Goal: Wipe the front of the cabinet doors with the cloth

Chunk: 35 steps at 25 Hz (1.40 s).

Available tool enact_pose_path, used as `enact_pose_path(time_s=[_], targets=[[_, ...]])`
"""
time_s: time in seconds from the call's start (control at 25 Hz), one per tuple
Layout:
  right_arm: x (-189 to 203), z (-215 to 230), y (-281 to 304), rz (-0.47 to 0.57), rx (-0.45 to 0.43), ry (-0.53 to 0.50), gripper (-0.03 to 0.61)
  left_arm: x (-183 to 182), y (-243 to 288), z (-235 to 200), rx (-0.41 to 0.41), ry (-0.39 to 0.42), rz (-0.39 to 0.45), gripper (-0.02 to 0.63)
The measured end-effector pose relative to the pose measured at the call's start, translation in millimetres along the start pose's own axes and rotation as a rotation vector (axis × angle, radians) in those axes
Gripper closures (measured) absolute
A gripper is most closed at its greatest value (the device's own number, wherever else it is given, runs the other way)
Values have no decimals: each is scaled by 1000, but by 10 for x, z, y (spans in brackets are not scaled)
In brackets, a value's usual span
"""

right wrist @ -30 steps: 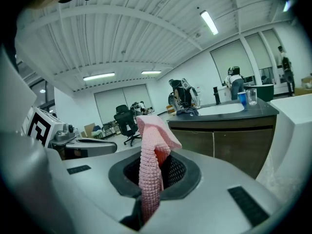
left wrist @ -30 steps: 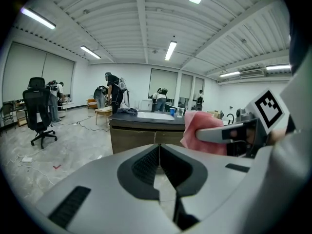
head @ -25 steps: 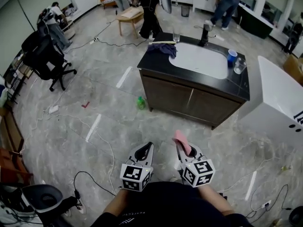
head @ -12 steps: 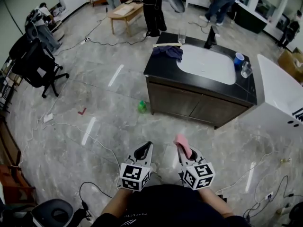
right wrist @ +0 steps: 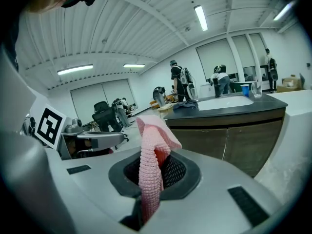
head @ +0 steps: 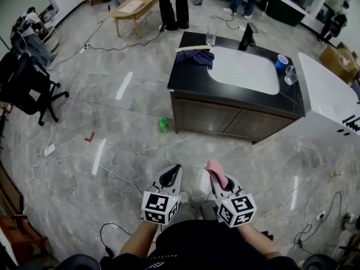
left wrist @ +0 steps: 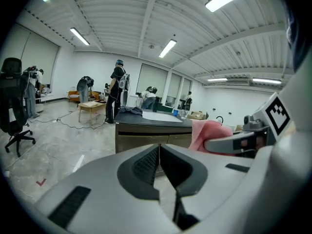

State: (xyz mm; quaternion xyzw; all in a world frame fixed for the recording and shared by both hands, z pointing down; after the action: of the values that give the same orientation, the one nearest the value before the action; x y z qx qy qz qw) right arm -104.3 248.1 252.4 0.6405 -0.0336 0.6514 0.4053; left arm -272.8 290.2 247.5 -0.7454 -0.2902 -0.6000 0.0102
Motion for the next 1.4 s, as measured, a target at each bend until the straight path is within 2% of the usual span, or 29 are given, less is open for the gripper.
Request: enact_pose_path(time_s=[0.28, 0.56, 0.8, 0.96, 1.08, 1.24, 1.4], targets=[[-151, 313, 189, 38, -6, 51, 537, -173, 381, 80, 30, -32, -8, 601], [-411, 768, 355, 79, -36, 58, 537, -434, 978, 192, 43, 52, -39, 601], [-470, 1053, 517, 82, -50, 84, 537, -553, 1324, 323, 62, 82, -44, 601], [-433, 1051, 619, 64, -75, 49, 537, -543, 1435, 263, 56, 87, -48, 601], [-460, 1066, 638, 66, -54, 28, 537, -500, 1478, 211, 72, 67, -58, 601], [-497, 1046, 779, 64, -16, 63, 537, -536, 1549, 90, 109, 78, -67, 601], [-495, 809, 1024, 43, -1, 89, 537, -597, 1469, -159, 143, 115, -85, 601]])
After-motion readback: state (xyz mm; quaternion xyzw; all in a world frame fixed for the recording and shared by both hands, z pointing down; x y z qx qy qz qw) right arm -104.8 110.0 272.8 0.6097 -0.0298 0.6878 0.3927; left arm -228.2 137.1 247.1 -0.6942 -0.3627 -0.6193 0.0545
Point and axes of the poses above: the fingertips, and each gripper's own axes: y forward along the fingers, z to its right, x out of its underside, the point moved 6 cm from there along -y, backward along the fingers, and after that the axes turned 14 degrees about x, right-handed, at the moved point
